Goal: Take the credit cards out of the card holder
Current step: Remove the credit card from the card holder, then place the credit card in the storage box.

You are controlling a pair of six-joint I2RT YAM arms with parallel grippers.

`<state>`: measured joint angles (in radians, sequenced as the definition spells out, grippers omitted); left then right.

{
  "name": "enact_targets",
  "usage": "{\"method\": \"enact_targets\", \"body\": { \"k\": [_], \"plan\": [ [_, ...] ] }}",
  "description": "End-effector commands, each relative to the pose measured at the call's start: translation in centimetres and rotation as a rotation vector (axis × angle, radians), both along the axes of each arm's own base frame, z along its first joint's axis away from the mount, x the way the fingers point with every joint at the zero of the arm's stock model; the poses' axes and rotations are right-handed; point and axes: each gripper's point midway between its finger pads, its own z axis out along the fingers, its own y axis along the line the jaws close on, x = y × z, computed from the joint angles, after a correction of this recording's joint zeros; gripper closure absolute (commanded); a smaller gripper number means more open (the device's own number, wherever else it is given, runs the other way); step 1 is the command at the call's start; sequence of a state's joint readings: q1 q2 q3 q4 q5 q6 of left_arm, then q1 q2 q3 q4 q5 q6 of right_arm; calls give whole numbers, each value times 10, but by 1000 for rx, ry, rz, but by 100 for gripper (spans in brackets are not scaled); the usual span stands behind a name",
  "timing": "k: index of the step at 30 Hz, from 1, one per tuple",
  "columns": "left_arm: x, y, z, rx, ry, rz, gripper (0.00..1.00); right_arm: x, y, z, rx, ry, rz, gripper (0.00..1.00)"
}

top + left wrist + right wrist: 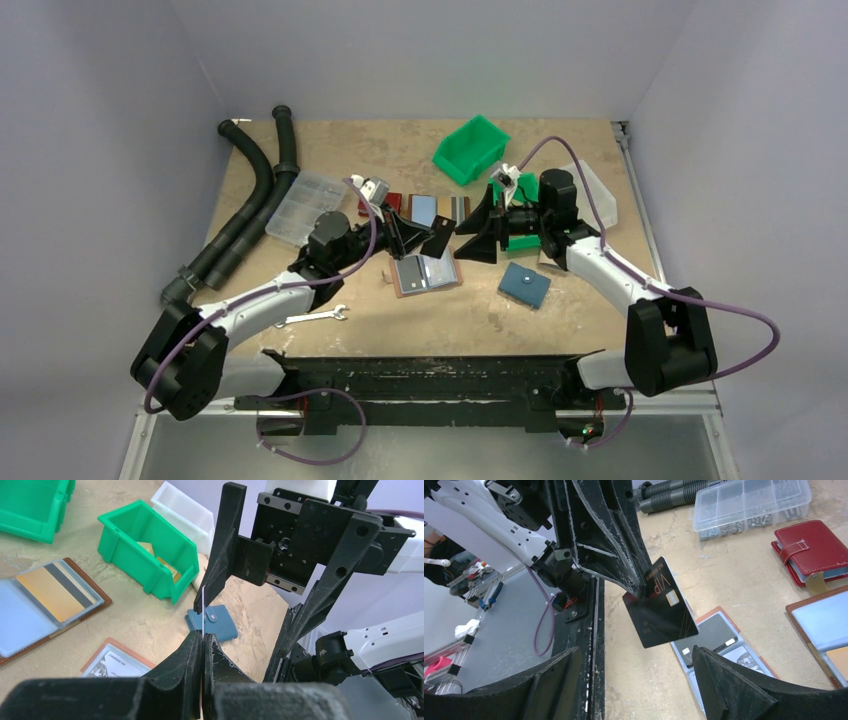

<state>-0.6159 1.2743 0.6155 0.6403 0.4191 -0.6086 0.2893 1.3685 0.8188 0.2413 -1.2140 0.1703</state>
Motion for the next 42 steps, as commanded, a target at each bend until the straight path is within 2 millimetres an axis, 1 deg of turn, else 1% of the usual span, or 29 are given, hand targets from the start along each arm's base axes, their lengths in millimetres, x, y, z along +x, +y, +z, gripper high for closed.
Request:
{"method": "enact_targets", "body": {
  "k": [1,8,15,18,21,24,26,27,30,33,34,35,36,38,39,40,42],
  "plan": [
    [4,12,37,-87,-101,62,100,7,1,21,31,-35,-14,11],
    [-1,8,47,-145,-116,29,100,8,1,21,43,-10,-25,16],
    [-7,-3,51,-193,-113,-47,100,3,3,28,93,27,-15,19],
    [-8,-7,49,-191,-107,-75,100,5,1,34,104,21,-25,21],
    [-10,-11,45,-182,-97,-108,100,10,-4,39,114,16,-46,24],
    [-12,-14,42,-168,-91,-130,100,12,-7,39,115,19,-55,30],
    [-13,-15,41,-165,-88,-141,100,12,-7,39,115,21,-53,37],
    [-13,-15,41,-164,-86,-144,100,12,-7,39,116,19,-50,45],
    [-13,-16,40,-164,-82,-143,100,10,-7,40,118,20,-34,74],
    [-11,-17,39,-161,-68,-142,100,8,-7,42,120,13,-14,98],
    [-10,-17,38,-158,-61,-140,100,7,-7,43,120,9,-8,100],
    [-9,-17,37,-154,-53,-129,100,6,-7,44,121,4,0,100],
    [-5,-16,35,-145,-37,-112,94,5,-7,45,122,-4,2,100],
    [6,-9,30,-103,-13,-48,77,5,-9,47,123,-18,1,100],
    [12,-2,28,-74,-12,-13,68,7,-10,47,123,-23,-7,100],
    [19,7,28,-45,-11,33,59,11,-13,48,122,-26,-29,100],
    [37,34,33,-3,-12,156,32,23,-21,50,115,-36,-78,100]
  ]
}}
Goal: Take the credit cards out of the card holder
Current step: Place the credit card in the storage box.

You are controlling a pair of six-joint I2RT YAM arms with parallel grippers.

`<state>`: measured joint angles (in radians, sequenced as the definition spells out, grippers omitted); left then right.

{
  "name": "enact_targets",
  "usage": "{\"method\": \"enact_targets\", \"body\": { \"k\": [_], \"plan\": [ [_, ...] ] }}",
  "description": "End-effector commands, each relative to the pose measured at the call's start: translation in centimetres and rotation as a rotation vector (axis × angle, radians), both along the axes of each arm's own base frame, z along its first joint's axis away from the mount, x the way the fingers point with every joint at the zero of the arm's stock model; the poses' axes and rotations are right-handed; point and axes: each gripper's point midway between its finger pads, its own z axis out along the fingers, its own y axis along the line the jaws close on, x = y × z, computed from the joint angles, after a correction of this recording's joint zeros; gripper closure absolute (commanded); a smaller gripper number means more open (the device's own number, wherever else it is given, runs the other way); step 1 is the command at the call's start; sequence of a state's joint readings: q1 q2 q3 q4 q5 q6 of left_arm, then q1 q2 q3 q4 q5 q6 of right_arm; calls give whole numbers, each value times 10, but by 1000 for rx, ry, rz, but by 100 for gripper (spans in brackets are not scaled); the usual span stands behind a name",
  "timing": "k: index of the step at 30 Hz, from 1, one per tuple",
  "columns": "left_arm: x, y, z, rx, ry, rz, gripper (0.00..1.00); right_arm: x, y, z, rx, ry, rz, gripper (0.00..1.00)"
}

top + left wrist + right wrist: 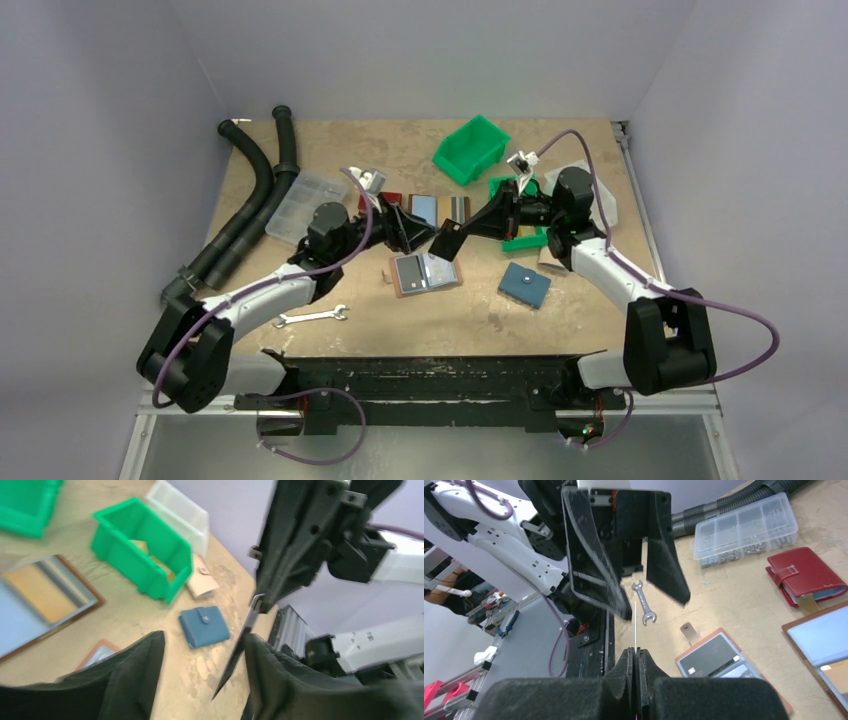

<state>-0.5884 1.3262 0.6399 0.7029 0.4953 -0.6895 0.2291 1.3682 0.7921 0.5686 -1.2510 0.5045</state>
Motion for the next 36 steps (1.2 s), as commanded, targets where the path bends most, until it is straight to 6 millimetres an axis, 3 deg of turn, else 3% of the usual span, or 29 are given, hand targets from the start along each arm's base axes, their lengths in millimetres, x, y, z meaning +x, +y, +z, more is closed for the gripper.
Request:
{"method": "enact_targets", "body": {
  "k": [1,2,3,6,10,12,19,27,36],
  "plan": [
    [41,54,27,77,-44,271,14,19,-14,16,0,-77,-75,100],
    [46,69,29,96,-37,335,2,30,-17,17,-10,-83,-121,100],
    [51,83,31,112,-41,390,0,40,-21,17,-29,-86,-164,100],
    [55,105,38,195,-116,428,0,82,-31,11,-120,-84,-312,100],
    [63,125,18,456,-157,452,5,139,-39,25,-211,-118,-429,100],
    [66,135,15,508,-181,494,6,164,-43,31,-253,-129,-479,100],
    [60,135,11,503,-193,478,6,229,-49,46,-290,-141,-576,100],
    [61,129,1,501,-160,453,7,272,-56,41,-318,-130,-655,100],
    [63,131,-4,516,-151,460,7,298,-62,30,-345,-126,-704,100]
  ]
}}
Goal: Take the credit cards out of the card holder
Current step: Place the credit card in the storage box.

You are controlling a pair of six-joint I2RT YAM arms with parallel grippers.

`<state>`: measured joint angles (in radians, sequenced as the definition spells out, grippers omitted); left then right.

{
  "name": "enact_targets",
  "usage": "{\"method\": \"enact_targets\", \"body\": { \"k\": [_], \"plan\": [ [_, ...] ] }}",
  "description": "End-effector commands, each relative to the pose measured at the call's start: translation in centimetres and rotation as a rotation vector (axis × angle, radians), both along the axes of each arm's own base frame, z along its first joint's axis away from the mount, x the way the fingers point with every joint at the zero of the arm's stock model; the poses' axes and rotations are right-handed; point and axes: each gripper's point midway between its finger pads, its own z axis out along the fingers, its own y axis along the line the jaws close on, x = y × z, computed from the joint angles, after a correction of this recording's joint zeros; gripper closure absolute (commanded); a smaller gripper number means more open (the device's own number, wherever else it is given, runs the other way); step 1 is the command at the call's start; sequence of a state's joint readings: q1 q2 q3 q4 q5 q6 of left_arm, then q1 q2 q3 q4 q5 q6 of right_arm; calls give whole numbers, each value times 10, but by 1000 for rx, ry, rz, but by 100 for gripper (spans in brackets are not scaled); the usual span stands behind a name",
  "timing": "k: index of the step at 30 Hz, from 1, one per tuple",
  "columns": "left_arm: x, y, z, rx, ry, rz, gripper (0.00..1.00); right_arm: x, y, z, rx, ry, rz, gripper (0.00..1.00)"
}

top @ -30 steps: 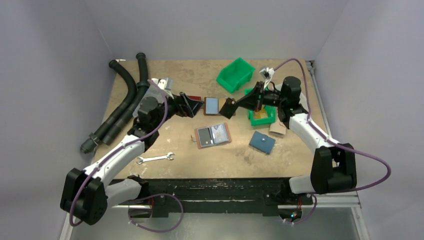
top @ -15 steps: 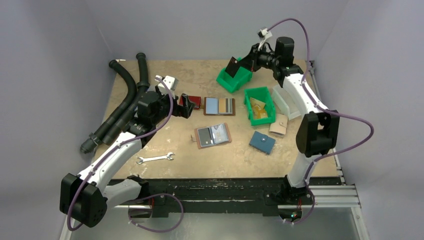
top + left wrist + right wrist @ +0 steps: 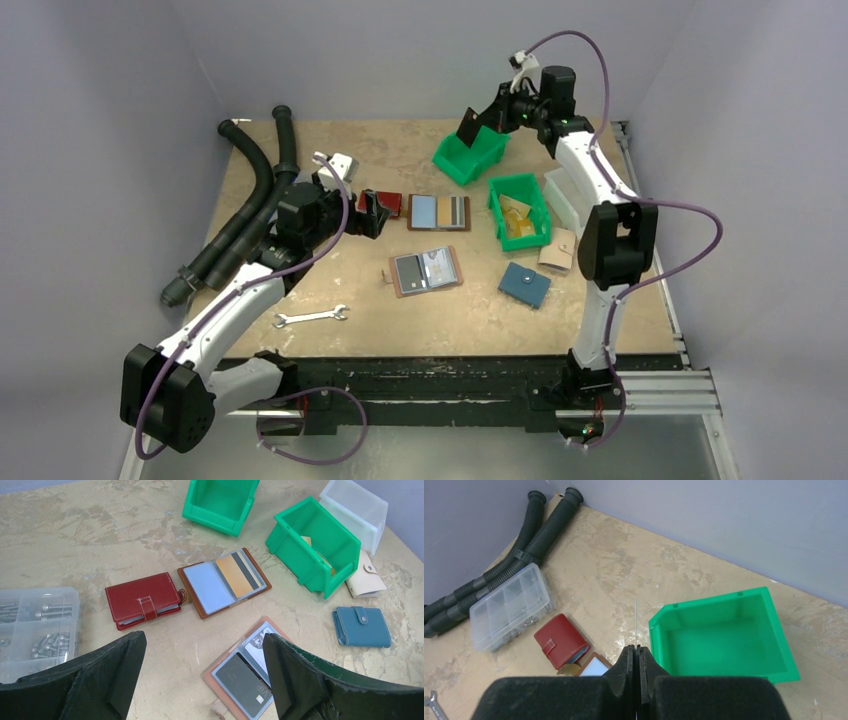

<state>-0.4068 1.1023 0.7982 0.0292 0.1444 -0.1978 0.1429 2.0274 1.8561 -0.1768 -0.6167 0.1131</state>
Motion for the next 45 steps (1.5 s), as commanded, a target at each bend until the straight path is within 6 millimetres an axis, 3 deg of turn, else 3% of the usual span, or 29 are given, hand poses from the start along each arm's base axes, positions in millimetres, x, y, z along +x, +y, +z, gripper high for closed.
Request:
{"method": "enact_targets", "body": {
  "k": [1,8,25,33,35,36,37,39,42,45],
  "plan": [
    [3,0,0,10,-15,-1,7,15,-8,27,-20,-74,-46,100],
    [4,0,-3,14,-6,-1,7,32,-12,17,-32,-69,-85,100],
    [7,0,-11,28,13,5,7,74,-16,-41,-76,-18,-137,100],
    [9,0,-16,32,25,3,7,78,-9,-71,-53,37,-119,100],
    [9,-1,-15,32,23,2,7,81,-11,-78,-64,47,-143,93],
    [8,-1,-16,31,25,0,7,84,-15,-82,-95,45,-182,82],
    [8,-1,-15,30,25,0,7,90,-24,-84,-147,33,-242,72],
    [8,-2,-14,27,22,-5,7,100,-43,-83,-231,9,-358,64],
    [6,-2,-11,22,15,-12,7,105,-66,-62,-305,-44,-470,59],
    [6,-3,-9,15,11,-16,7,100,-72,-33,-302,-84,-495,56]
  ]
}}
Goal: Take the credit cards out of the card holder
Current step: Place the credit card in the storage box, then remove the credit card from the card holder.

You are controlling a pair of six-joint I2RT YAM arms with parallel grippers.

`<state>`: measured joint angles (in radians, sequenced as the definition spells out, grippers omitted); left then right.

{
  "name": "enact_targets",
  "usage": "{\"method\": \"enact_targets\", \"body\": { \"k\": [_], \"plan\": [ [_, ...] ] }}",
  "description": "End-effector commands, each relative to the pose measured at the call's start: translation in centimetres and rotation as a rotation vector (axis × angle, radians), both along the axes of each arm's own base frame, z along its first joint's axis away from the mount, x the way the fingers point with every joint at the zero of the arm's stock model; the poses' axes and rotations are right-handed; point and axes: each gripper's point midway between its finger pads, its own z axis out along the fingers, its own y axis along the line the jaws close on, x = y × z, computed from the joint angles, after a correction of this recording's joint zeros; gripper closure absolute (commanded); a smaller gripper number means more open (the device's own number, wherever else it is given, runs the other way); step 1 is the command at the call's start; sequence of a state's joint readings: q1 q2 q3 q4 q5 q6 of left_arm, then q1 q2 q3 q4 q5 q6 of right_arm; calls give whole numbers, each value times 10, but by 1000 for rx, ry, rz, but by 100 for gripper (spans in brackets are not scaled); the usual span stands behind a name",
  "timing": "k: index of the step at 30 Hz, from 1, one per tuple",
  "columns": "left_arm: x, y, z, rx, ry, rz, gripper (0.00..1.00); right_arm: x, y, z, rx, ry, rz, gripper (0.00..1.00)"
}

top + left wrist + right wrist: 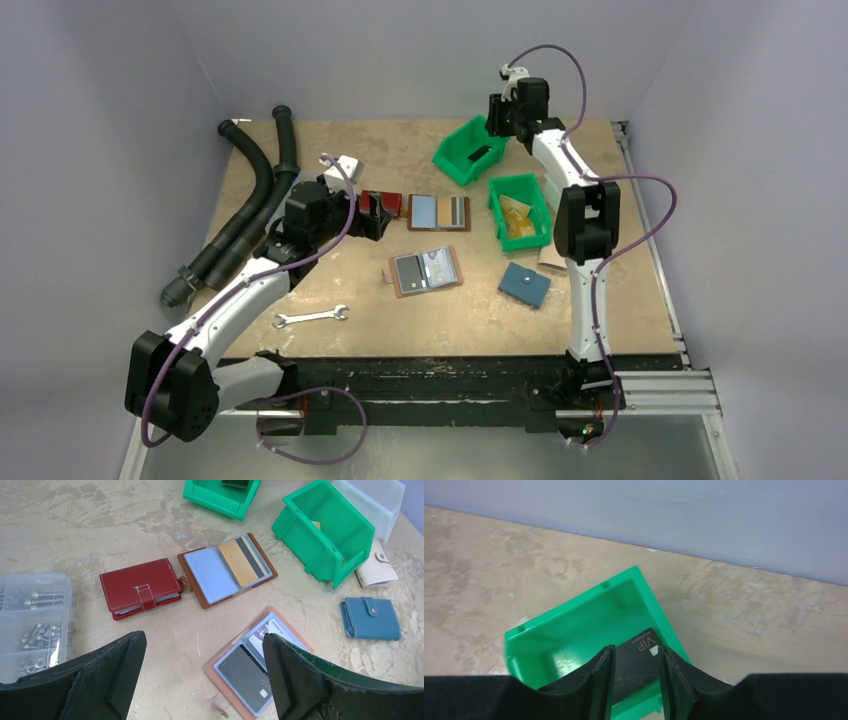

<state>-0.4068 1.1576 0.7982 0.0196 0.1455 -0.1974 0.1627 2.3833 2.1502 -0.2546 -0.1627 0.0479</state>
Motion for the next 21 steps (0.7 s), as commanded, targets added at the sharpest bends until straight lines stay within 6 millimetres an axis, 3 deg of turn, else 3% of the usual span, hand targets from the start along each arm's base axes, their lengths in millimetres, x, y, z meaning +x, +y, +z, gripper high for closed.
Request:
{"method": "enact_targets", "body": {
  "k": [1,5,7,10,16,21],
  "plan": [
    [1,-2,12,-13,-47,-18,7,3,-21,86,-66,-166,-93,56],
    [-2,-9,14,-45,-40,-50,7,-33,9,115,-29,-189,133,55],
    [-5,-14,14,-66,-32,-79,7,-67,31,123,4,-181,310,55],
    [-7,-21,13,-97,-9,-101,7,-135,53,127,69,-167,540,55],
    [-12,-39,5,-155,65,-178,7,-254,66,134,169,-200,792,52],
    [-18,-60,-12,-262,219,-228,7,-315,67,117,272,-136,830,52]
  ]
}}
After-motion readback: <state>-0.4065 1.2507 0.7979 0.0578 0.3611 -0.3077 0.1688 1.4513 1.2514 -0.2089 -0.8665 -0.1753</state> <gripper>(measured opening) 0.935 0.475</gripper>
